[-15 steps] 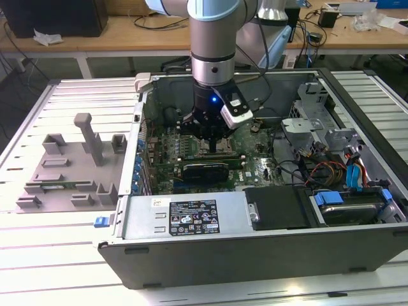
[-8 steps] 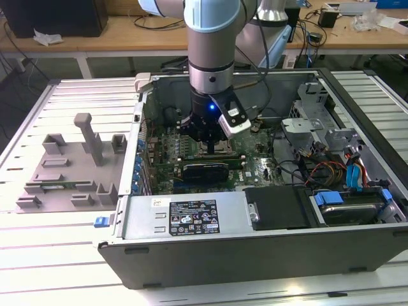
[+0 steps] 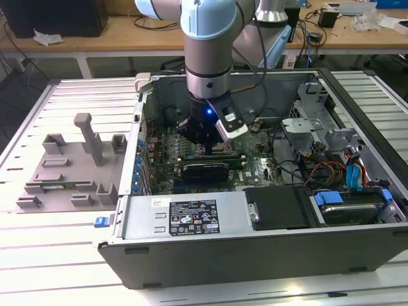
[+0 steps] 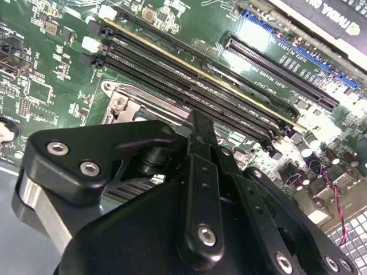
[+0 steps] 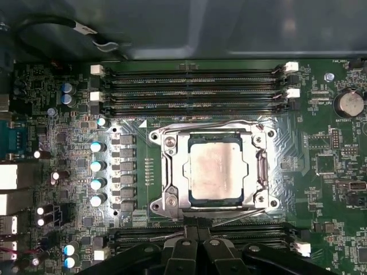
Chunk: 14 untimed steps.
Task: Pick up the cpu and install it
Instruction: 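Install the second cpu locking lever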
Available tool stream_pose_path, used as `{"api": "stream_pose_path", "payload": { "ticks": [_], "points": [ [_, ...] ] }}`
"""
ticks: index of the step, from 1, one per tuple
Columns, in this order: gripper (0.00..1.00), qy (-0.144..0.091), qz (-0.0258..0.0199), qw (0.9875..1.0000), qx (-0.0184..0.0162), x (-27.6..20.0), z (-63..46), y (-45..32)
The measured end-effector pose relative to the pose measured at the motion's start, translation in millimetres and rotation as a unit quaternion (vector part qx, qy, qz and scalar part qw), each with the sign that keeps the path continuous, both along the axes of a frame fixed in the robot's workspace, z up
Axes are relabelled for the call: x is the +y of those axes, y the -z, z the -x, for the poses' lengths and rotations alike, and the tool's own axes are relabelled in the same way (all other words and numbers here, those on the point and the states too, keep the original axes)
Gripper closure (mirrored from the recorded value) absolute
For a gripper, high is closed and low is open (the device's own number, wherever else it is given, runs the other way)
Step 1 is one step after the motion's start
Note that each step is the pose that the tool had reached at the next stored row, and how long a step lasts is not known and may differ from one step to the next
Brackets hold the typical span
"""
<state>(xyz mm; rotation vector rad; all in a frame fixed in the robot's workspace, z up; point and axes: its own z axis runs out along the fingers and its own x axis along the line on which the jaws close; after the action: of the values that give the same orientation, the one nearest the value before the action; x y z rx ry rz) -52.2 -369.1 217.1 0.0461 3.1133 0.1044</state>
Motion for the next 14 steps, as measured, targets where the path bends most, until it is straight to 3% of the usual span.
{"api": "stream_pose_path", "payload": {
  "ticks": [6, 8, 10, 14],
  "points": [
    [0.89, 0.0, -0.0024, 1.0, -0.0007, -0.4, 3.5, 5.7],
    [0.89, 0.0, -0.0063, 1.0, -0.0009, -2.1, 4.3, 6.0],
    [0.89, 0.0, -0.0106, 0.9999, -0.001, -4.8, 5.0, 6.2],
    [0.89, -0.001, -0.0275, 0.9996, -0.0027, -9.4, 8.6, 7.1]
  ]
}}
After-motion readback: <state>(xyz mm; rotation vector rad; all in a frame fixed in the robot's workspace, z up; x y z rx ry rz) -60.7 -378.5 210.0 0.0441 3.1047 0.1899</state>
